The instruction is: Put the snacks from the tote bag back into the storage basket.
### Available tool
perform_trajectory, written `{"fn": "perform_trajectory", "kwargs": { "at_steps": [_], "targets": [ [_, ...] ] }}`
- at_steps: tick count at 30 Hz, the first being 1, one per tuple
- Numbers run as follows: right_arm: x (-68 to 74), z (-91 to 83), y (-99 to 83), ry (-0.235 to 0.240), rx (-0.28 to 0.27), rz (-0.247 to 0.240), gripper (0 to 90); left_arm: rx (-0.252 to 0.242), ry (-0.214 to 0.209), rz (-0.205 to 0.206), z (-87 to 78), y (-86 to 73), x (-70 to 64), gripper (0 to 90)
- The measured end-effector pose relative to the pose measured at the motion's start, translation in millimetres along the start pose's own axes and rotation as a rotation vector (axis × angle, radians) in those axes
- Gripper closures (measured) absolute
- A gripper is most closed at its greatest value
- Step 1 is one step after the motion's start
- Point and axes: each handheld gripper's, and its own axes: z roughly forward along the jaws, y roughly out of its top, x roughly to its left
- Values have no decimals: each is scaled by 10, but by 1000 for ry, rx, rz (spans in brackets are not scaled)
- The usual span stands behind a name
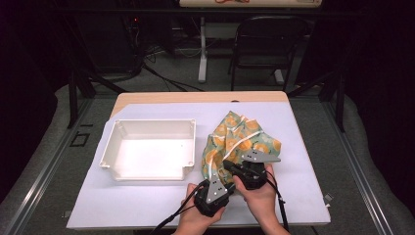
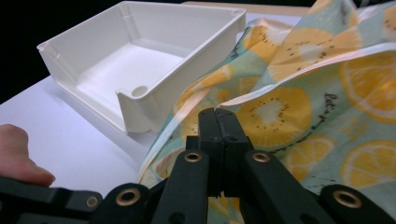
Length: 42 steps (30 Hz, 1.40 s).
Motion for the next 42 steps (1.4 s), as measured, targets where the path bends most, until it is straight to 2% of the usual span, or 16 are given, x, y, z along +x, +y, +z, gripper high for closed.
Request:
{"fn": "perform_trajectory", "kwargs": {
  "at_steps": [1, 2, 3, 4, 6, 7, 9, 13, 15, 22, 27, 28, 35, 36, 41, 42],
  "targets": [
    [0, 0, 0, 0, 0, 0, 900, 0, 0, 0, 0, 0, 0, 740],
    [-15, -36, 7, -16, -16, 1, 900, -8, -2, -10, -16, 5, 8, 740],
    [-74, -116, 14, -49, -44, 2, 900, -18, 2, -13, -37, 12, 25, 635],
    [-74, -116, 14, -49, -44, 2, 900, -27, 0, -29, -56, 19, 36, 635],
    [-195, -245, 1, -87, -83, 20, 900, -52, 13, -39, -128, 52, 100, 555],
    [-195, -245, 1, -87, -83, 20, 900, -52, 13, -39, -128, 52, 100, 541],
    [-310, -374, -28, -117, -99, 39, 900, -69, 29, -61, -190, 87, 190, 519],
    [-417, -495, -54, -150, -108, 48, 900, -85, 47, -87, -241, 110, 293, 507],
    [-513, -592, -80, -183, -117, 57, 900, -89, 56, -103, -272, 125, 369, 499],
    [-689, -746, -132, -231, -130, 84, 900, -100, 62, -126, -306, 134, 441, 488],
    [-769, -819, -194, -260, -113, 102, 900, -103, 74, -148, -326, 140, 505, 474],
    [-808, -853, -223, -269, -114, 114, 900, -89, 72, -156, -314, 132, 539, 467],
    [-936, -930, -320, -296, -81, 157, 900, -85, 66, -172, -281, 127, 536, 456],
    [-974, -932, -357, -311, -59, 163, 900, -91, 66, -171, -286, 136, 539, 454],
    [-1033, -870, -429, -311, 11, 184, 900, -119, 71, -180, -322, 229, 585, 447],
    [-1044, -846, -439, -306, 40, 180, 900, -125, 71, -187, -325, 255, 591, 447]
  ]
}}
